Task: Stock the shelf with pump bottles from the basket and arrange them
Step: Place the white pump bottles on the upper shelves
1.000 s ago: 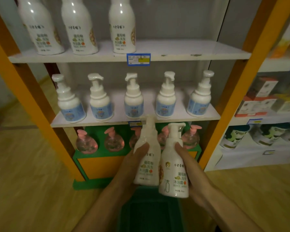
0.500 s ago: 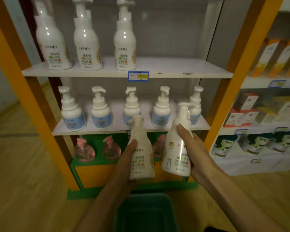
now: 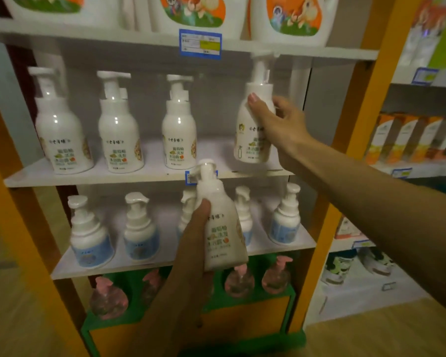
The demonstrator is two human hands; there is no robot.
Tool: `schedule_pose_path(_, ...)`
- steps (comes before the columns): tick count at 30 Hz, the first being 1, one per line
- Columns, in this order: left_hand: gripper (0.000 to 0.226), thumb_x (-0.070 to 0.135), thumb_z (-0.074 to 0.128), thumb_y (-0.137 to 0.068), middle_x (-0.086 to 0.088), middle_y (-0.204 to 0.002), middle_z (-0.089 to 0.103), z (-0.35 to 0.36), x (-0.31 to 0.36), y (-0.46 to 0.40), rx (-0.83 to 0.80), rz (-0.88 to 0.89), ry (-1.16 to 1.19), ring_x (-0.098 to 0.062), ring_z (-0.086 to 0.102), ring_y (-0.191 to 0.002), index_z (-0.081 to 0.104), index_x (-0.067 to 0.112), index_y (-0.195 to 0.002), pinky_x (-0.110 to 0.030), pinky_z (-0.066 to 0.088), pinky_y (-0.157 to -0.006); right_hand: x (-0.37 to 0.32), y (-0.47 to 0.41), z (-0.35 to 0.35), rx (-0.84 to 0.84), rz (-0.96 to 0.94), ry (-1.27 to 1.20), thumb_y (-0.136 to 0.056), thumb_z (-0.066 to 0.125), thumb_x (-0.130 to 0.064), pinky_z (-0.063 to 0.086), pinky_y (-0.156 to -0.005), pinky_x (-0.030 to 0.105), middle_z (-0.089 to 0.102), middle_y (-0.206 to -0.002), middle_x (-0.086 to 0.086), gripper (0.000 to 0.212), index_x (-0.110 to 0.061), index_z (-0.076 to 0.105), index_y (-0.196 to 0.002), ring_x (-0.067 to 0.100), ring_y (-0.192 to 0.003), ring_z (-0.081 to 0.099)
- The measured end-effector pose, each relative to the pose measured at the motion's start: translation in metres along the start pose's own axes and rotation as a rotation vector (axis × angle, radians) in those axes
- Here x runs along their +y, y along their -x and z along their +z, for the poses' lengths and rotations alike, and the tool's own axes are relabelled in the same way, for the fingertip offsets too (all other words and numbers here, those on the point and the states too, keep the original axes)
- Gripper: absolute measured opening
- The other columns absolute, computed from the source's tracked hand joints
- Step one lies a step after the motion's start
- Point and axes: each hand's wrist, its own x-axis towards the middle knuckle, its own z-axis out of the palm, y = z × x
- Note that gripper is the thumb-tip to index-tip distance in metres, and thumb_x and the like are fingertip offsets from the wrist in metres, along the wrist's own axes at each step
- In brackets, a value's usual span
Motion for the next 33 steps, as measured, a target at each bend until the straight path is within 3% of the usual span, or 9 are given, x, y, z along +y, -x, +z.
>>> schedule_pose_path(6, 0.036, 0.055, 0.065, -0.064, -0.009, -0.084, 0.074, -0.002, 0.018, -0.017, -0.003, 0.035, -0.034, -0.023, 0.073, -0.072, 0.076, 0.025, -0.080, -0.035, 0.056, -0.057, 0.024, -0.019, 0.018, -0.061, 0.036, 0.018, -0.087, 0.066, -0.035, 0.052, -0.055, 0.016, 0.069, -0.088, -0.004, 0.029, -0.017, 0.064, -0.110, 0.005, -0.072, 0.067)
schedule_pose_path(11, 0.042, 0.061, 0.067, -0.062, -0.008, -0.086, 0.074, -0.011, 0.028, -0.025, -0.019, 0.055, -0.074, -0.024, 0.072, -0.078, 0.076, 0.027, -0.085, -0.038, 0.056, -0.062, 0.035, -0.032, 0.024, -0.059, 0.051, -0.022, -0.087, 0.066, -0.034, 0.049, -0.050, 0.012, 0.068, -0.086, -0.006, 0.025, -0.019, 0.063, -0.107, -0.001, -0.066, 0.066)
schedule_pose_path(16, 0.042, 0.059, 0.066, -0.062, -0.008, -0.088, 0.074, -0.016, 0.030, -0.029, -0.002, 0.049, -0.078, -0.025, 0.072, -0.079, 0.075, 0.026, -0.087, -0.039, 0.056, -0.064, 0.046, -0.037, 0.031, -0.071, 0.110, -0.067, -0.087, 0.065, -0.035, 0.052, -0.062, 0.023, 0.067, -0.105, 0.003, 0.038, -0.018, 0.058, -0.120, 0.013, -0.088, 0.067)
schedule_pose_path(23, 0.053, 0.060, 0.065, -0.061, -0.008, -0.089, 0.075, -0.021, 0.027, -0.028, 0.001, 0.037, -0.076, -0.024, 0.073, -0.080, 0.070, 0.022, -0.099, -0.039, 0.056, -0.062, 0.056, -0.044, 0.034, -0.099, 0.095, -0.053, -0.088, 0.063, -0.038, 0.055, -0.076, 0.034, 0.067, -0.112, 0.008, 0.040, -0.019, 0.057, -0.122, 0.022, -0.097, 0.068)
schedule_pose_path(26, 0.054, 0.059, 0.066, -0.061, -0.010, -0.091, 0.074, -0.021, 0.025, -0.029, 0.005, 0.026, -0.070, -0.027, 0.072, -0.083, 0.069, 0.022, -0.100, -0.040, 0.056, -0.063, 0.056, -0.045, 0.033, -0.126, 0.096, -0.020, -0.089, 0.061, -0.040, 0.056, -0.083, 0.035, 0.067, -0.110, 0.006, 0.041, -0.020, 0.054, -0.124, 0.020, -0.097, 0.067)
schedule_pose_path(28, 0.058, 0.059, 0.066, -0.060, -0.010, -0.090, 0.074, -0.017, 0.025, -0.028, 0.017, 0.024, -0.062, -0.026, 0.072, -0.082, 0.068, 0.021, -0.103, -0.039, 0.056, -0.063, 0.053, -0.042, 0.033, -0.125, 0.106, 0.029, -0.089, 0.060, -0.043, 0.054, -0.089, 0.035, 0.064, -0.115, 0.005, 0.052, -0.020, 0.047, -0.134, 0.016, -0.096, 0.065)
schedule_pose_path(31, 0.063, 0.059, 0.064, -0.063, -0.011, -0.097, 0.073, -0.008, 0.025, -0.027, 0.021, 0.025, -0.053, -0.028, 0.071, -0.087, 0.064, 0.021, -0.113, -0.039, 0.056, -0.064, 0.046, -0.029, 0.027, -0.040, 0.108, 0.118, -0.086, 0.060, -0.049, 0.044, -0.091, 0.029, 0.050, -0.135, 0.010, 0.073, -0.020, 0.028, -0.145, 0.020, -0.112, 0.056)
schedule_pose_path(33, 0.066, 0.058, 0.063, -0.064, -0.012, -0.103, 0.071, 0.001, 0.026, -0.024, 0.018, 0.035, -0.054, -0.029, 0.070, -0.092, 0.061, 0.021, -0.118, -0.039, 0.056, -0.066, 0.039, -0.010, 0.019, 0.016, 0.076, 0.203, -0.086, 0.058, -0.051, 0.043, -0.095, 0.029, 0.049, -0.134, 0.010, 0.071, -0.018, 0.030, -0.143, 0.020, -0.116, 0.053)
